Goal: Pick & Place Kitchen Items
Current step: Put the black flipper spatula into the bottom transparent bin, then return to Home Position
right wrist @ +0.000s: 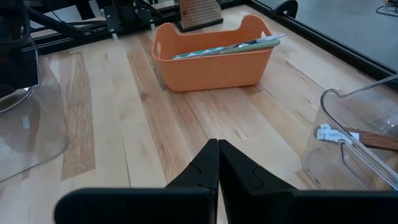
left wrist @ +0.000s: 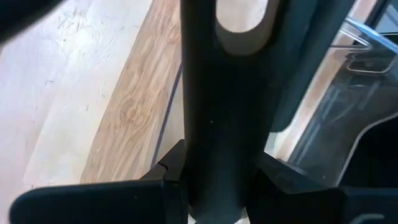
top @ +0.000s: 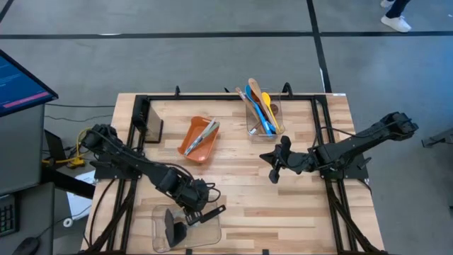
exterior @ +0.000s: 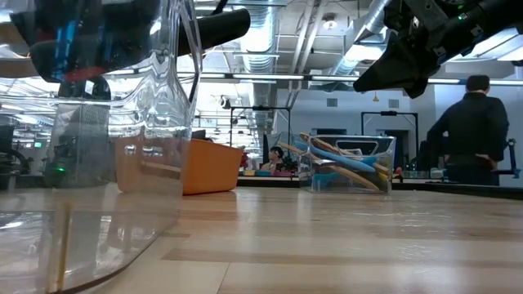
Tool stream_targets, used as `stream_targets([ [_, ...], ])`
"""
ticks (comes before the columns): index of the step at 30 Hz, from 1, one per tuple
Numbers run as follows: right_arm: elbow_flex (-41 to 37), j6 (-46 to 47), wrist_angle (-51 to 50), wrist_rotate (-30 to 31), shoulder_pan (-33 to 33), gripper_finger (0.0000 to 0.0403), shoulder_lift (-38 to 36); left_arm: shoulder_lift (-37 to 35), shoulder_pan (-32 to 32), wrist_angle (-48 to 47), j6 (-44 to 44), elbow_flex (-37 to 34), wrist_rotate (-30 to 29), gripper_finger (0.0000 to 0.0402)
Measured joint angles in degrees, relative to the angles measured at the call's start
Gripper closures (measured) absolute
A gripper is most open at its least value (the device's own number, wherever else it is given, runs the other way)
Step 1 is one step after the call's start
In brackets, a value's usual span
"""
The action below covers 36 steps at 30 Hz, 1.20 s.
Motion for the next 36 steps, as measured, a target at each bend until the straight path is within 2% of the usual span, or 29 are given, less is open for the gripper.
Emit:
stream_targets([
  [12, 0.0, -1.0, 0.1, 0.0, 1.5, 0.0403, 0.0, 2.5, 0.0, 1.4, 0.0, 0.0, 1.0, 0.0315],
  [21, 0.0, -1.0, 0.0, 0.0, 1.5, 0.0403, 0.0, 2.5, 0.2, 2.0, 0.0, 0.0, 1.0, 0.0256],
  [28, 0.0, -1.0, 0.0, 0.0, 1.5, 0.0403, 0.0, 2.4, 1.3, 2.4, 0.0, 0.0, 8.0, 0.0219],
  [36, 0.0, -1.0, -0.1, 0.0, 1.5, 0.0403, 0.0, 0.4, 4.4, 3.8, 0.0, 0.0, 14.3, 0.0214],
])
